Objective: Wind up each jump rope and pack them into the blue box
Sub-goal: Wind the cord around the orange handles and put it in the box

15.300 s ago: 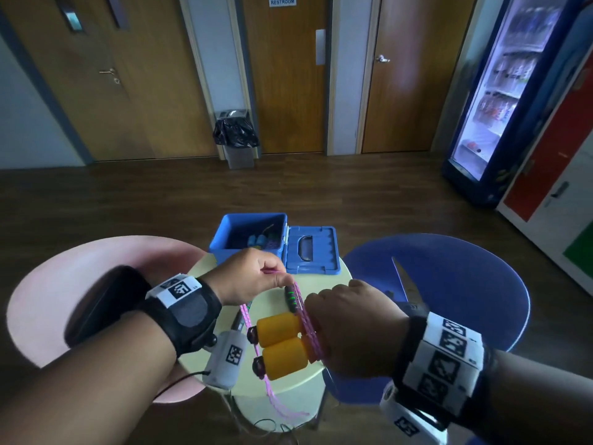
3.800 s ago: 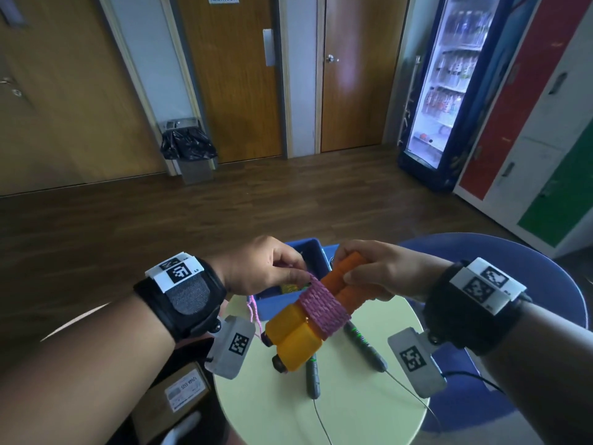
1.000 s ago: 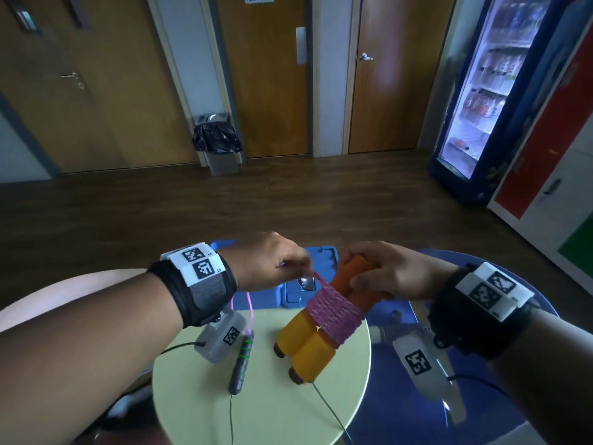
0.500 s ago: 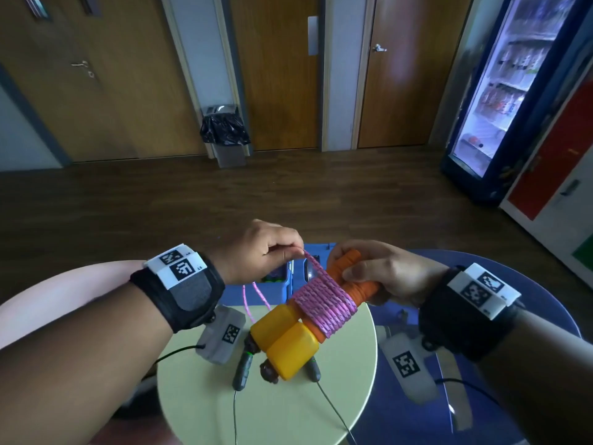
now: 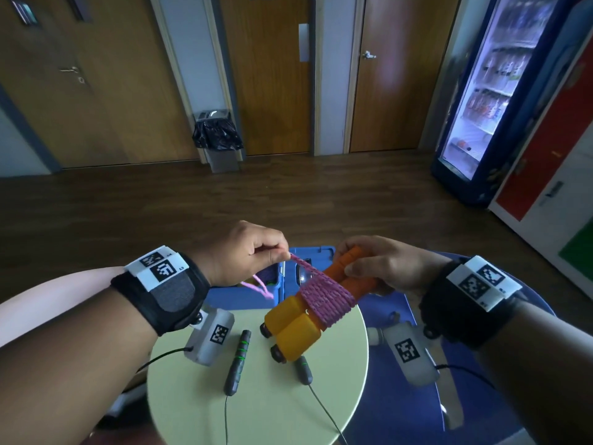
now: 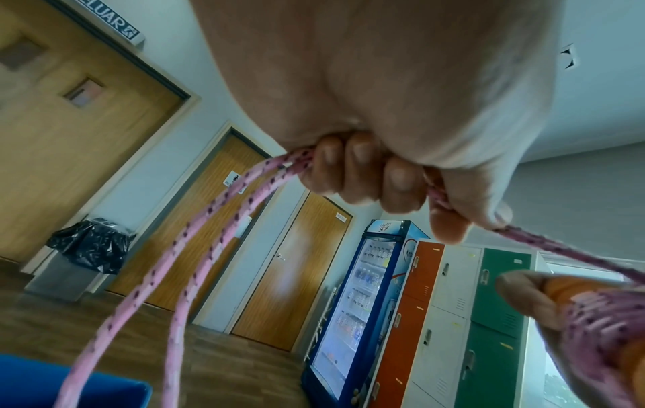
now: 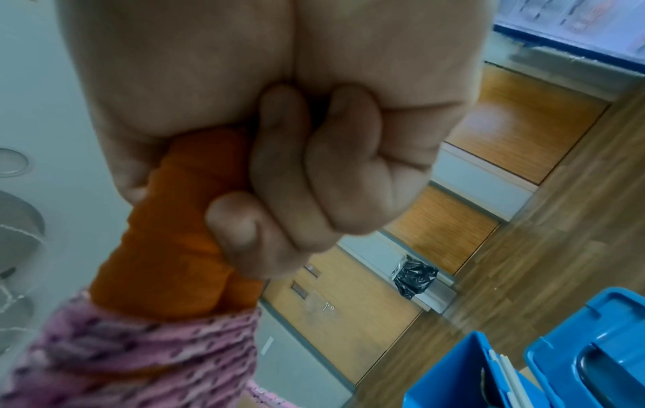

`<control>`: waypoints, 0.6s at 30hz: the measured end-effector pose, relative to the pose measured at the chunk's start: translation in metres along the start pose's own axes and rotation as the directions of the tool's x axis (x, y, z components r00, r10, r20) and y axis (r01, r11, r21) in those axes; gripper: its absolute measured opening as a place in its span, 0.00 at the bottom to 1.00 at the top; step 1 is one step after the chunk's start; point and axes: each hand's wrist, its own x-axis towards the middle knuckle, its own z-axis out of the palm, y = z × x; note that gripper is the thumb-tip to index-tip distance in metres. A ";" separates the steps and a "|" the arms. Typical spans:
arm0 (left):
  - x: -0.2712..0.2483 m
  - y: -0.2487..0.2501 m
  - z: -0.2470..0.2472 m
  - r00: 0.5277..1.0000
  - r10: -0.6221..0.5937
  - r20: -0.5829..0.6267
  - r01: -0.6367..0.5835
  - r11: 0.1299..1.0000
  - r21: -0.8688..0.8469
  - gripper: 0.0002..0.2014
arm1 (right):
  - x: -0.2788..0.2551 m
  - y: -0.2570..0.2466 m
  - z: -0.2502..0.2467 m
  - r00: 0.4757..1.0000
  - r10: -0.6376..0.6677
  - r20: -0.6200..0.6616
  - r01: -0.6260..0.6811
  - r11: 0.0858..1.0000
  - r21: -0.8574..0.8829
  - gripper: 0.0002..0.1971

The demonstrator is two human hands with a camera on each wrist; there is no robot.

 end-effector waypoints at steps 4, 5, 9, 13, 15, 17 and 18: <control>0.004 0.009 0.006 1.000 0.020 0.003 -0.020 1.000 -0.007 0.12 | -0.007 -0.003 0.005 0.998 -0.009 0.064 0.008 1.000 0.013 0.15; 0.005 0.012 0.008 1.000 0.021 -0.005 -0.021 1.000 -0.020 0.13 | -0.009 -0.004 0.005 0.997 -0.029 0.069 0.026 0.999 0.042 0.16; 0.004 0.012 0.019 0.997 -0.073 -0.026 0.070 0.993 -0.093 0.12 | -0.013 -0.003 0.000 0.992 -0.114 0.056 0.102 0.979 0.177 0.18; -0.001 0.032 0.041 0.985 -0.166 -0.047 0.137 0.920 -0.366 0.12 | -0.013 0.002 0.002 0.974 -0.225 0.003 0.211 0.920 0.331 0.17; -0.008 0.018 0.064 0.922 -0.376 -0.086 0.304 0.845 -0.440 0.13 | -0.010 0.005 0.005 0.963 -0.268 -0.044 0.261 0.867 0.425 0.16; -0.008 0.009 0.084 0.822 -0.569 -0.010 0.411 0.605 -0.683 0.12 | -0.007 0.006 0.010 0.948 -0.298 -0.109 0.309 0.791 0.528 0.14; -0.005 0.015 0.092 0.782 -0.623 0.027 0.419 0.493 -0.763 0.12 | -0.006 0.005 0.014 0.941 -0.307 -0.144 0.332 0.749 0.573 0.13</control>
